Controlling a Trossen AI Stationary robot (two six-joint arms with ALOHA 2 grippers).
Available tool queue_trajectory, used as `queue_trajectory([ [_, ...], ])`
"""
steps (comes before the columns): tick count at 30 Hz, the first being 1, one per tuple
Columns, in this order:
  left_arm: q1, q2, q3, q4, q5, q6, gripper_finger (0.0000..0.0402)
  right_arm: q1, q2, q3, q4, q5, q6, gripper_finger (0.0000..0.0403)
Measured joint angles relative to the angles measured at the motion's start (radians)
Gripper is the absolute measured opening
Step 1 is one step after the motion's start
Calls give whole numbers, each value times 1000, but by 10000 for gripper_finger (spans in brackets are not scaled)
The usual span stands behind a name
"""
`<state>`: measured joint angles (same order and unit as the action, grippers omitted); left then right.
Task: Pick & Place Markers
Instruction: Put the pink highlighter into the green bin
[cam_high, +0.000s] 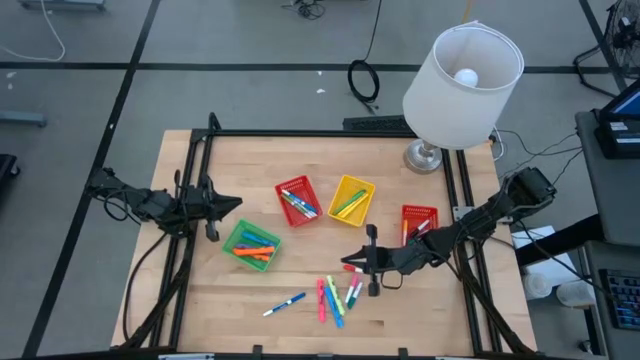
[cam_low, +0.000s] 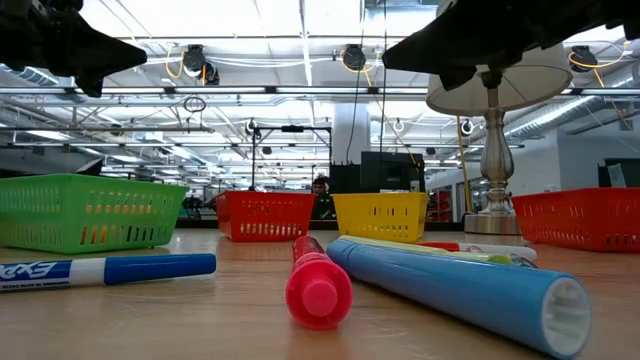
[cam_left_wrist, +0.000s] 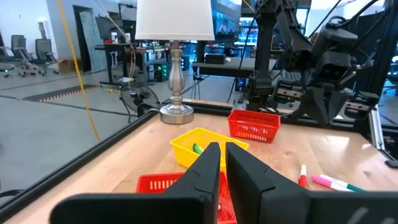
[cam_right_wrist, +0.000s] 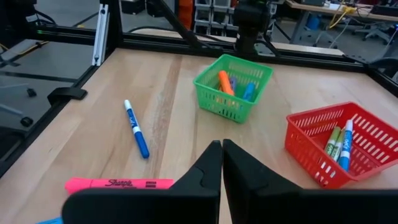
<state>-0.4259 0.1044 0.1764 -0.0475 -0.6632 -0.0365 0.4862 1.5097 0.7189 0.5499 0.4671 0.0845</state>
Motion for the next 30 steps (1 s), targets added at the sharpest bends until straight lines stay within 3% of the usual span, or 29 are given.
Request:
queue_trajectory([
  [12, 0, 0, 0, -2, 98, -15, 35, -5, 0, 0, 0, 0, 16, 0],
  [17, 0, 0, 0, 4, 183, 10, 35, -5, 0, 0, 0, 0, 10, 0],
  [30, 0, 0, 0, 22, 166, 16, 35, -5, 1, 0, -1, -14, 8, 0],
])
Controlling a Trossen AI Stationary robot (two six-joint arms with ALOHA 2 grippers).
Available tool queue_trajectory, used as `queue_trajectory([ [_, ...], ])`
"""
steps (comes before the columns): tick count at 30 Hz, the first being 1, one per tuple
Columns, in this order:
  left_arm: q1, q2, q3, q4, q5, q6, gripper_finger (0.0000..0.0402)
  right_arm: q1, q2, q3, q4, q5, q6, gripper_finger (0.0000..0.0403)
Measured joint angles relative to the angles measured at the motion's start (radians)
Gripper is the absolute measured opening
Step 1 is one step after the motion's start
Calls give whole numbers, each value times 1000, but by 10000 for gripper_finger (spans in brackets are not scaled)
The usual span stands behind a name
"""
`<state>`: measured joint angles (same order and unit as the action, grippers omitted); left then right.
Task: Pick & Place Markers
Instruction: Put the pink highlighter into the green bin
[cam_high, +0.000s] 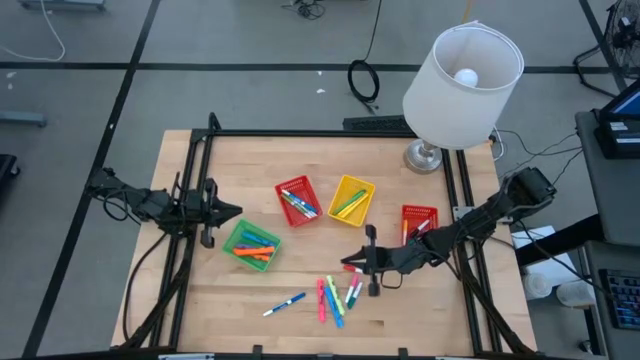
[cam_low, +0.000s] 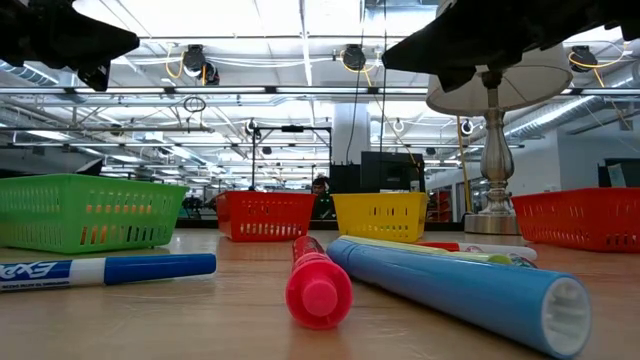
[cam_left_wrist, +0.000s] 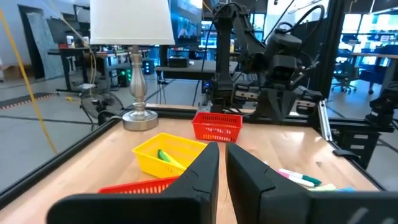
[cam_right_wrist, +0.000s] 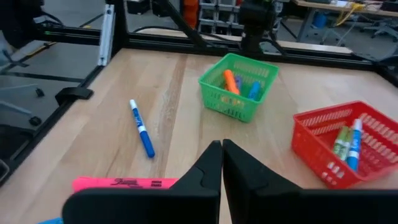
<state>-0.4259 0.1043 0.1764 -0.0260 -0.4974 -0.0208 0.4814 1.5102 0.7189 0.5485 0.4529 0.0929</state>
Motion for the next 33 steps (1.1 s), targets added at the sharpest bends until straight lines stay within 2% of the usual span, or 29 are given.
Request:
queue_trajectory([
  [8, 0, 0, 0, 0, -1, 26, 35, -21, 26, 1, 2, -85, 0, 0],
  [13, 0, 0, 0, 3, -16, 26, 35, -72, 26, 1, -16, -87, 97, 0],
  [18, 0, 0, 0, 4, -54, 25, 35, -78, 25, 1, -8, -91, 98, 0],
  [25, 0, 2, 0, 22, -54, 1, 35, -74, 26, 1, -3, -91, 80, 0],
  [29, 0, 70, 2, 23, -22, -52, 35, -67, 25, 1, 9, -71, 40, 0],
  [33, 0, 238, 49, 47, -16, -59, 35, -54, 14, 1, 11, -45, 8, 0],
])
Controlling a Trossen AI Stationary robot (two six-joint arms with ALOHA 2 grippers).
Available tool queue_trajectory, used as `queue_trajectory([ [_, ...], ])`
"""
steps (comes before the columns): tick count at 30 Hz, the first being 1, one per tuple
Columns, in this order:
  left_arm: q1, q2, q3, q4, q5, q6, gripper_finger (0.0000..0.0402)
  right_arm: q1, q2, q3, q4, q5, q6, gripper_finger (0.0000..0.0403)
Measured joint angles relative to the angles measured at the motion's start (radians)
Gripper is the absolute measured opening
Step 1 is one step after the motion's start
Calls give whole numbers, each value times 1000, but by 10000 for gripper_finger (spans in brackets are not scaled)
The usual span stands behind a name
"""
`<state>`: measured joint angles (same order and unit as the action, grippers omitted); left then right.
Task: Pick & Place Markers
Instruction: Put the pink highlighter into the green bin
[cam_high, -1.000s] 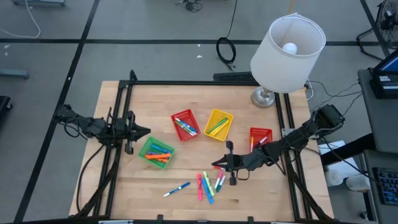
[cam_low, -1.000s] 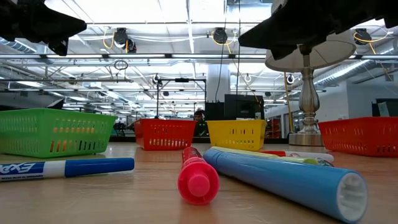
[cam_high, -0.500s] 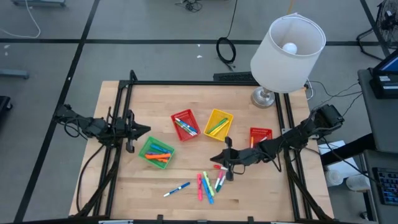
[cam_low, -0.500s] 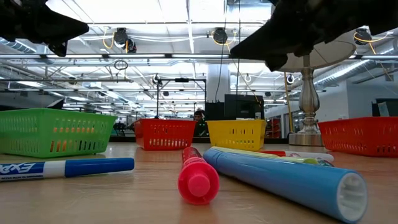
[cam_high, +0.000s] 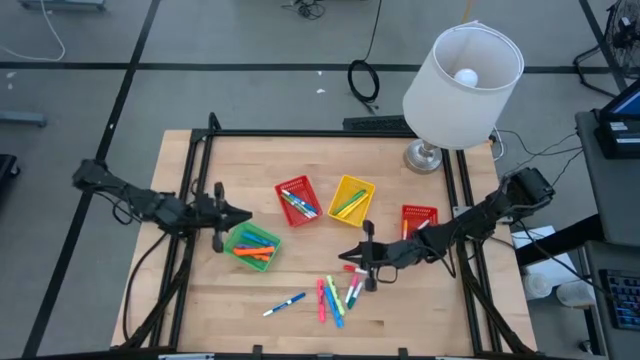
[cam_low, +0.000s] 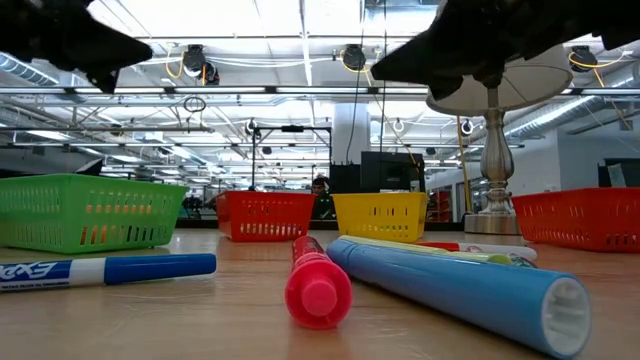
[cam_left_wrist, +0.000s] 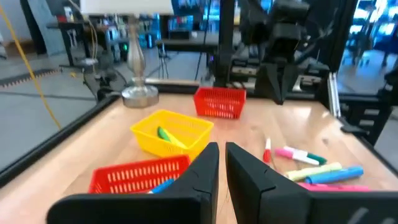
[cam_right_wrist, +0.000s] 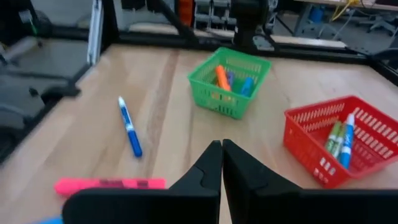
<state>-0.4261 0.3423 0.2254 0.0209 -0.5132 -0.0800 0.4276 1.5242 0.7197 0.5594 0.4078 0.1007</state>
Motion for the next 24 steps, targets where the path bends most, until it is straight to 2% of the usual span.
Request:
queue_trajectory([
  [6, 0, 359, 130, 116, 30, 1, 35, 8, -43, 0, -97, 10, -26, 0],
  [10, 0, 617, 262, 117, 53, 33, 35, 8, -105, 0, -196, 9, -23, 0],
  [16, -1, 989, 487, 113, 175, 156, 35, -10, -236, 0, -382, 10, -46, 0],
  [20, -12, 1171, 653, 25, 283, 308, 36, -15, -300, 0, -459, 11, -63, 0],
  [24, -14, 1306, 823, -106, 302, 402, 61, -13, -325, -28, -459, 7, -64, 0],
])
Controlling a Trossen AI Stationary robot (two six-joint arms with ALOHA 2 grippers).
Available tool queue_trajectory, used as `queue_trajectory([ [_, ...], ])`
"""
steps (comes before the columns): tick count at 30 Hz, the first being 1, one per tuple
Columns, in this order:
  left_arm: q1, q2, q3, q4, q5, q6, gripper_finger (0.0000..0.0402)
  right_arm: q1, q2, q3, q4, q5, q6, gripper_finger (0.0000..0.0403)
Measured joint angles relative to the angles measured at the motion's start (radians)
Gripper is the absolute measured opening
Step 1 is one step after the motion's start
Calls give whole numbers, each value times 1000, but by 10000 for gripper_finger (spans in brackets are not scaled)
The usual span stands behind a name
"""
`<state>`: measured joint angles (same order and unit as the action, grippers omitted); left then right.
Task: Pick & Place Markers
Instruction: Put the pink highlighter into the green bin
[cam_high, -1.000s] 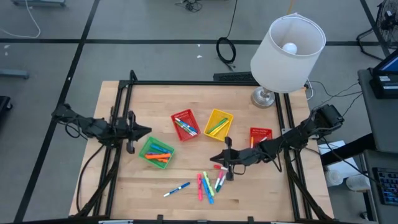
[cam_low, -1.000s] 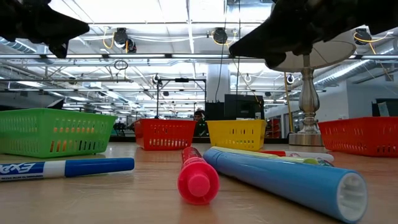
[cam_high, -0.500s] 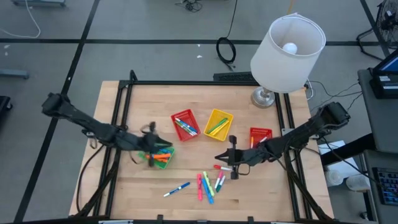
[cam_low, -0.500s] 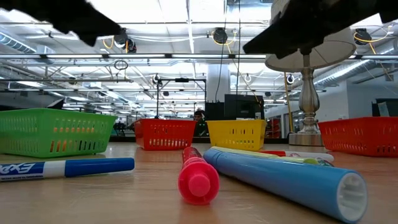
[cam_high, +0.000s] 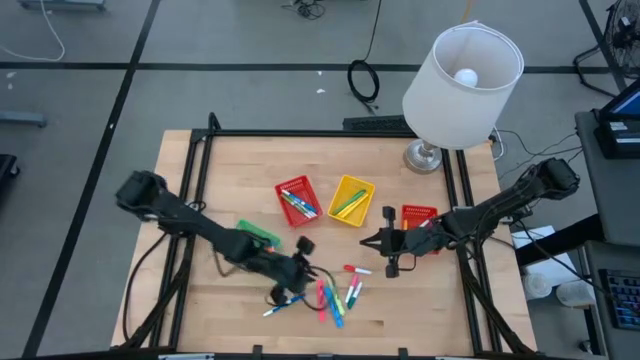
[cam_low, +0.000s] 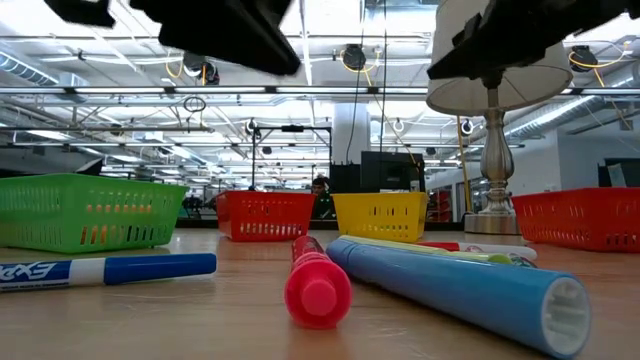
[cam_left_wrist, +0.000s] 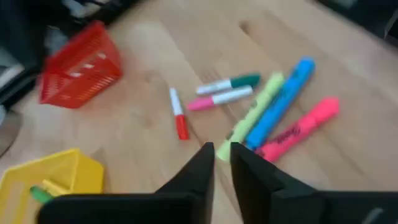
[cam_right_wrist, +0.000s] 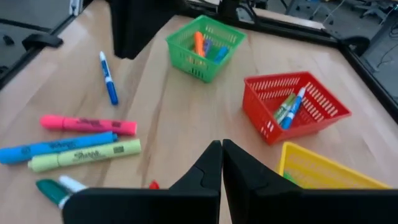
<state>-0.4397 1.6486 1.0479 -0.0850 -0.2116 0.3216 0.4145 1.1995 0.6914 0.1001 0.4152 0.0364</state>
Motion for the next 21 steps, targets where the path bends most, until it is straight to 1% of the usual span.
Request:
queue_trajectory([
  [3, 9, 101, 128, -114, 74, 51, 100, 0, -14, -41, 3, 0, 2, 0],
  [6, 11, 199, 266, -252, 148, 103, 149, 0, -27, -77, 8, 0, 7, 0],
  [9, 10, 287, 378, -392, 167, 173, 193, 0, -42, -107, 43, 0, 27, 0],
  [10, 10, 313, 406, -446, 166, 208, 205, 0, -50, -116, 59, 0, 27, 0],
  [12, 11, 352, 442, -499, 158, 267, 223, 0, -66, -122, 66, 0, 27, 0],
  [14, 11, 381, 454, -516, 159, 317, 232, 0, -77, -122, 69, 0, 28, 0],
  [16, 11, 397, 454, -503, 159, 360, 233, 0, -89, -122, 71, 0, 28, 0],
  [21, 12, 413, 454, -476, 167, 417, 217, 0, -94, -122, 68, -1, 30, 0],
])
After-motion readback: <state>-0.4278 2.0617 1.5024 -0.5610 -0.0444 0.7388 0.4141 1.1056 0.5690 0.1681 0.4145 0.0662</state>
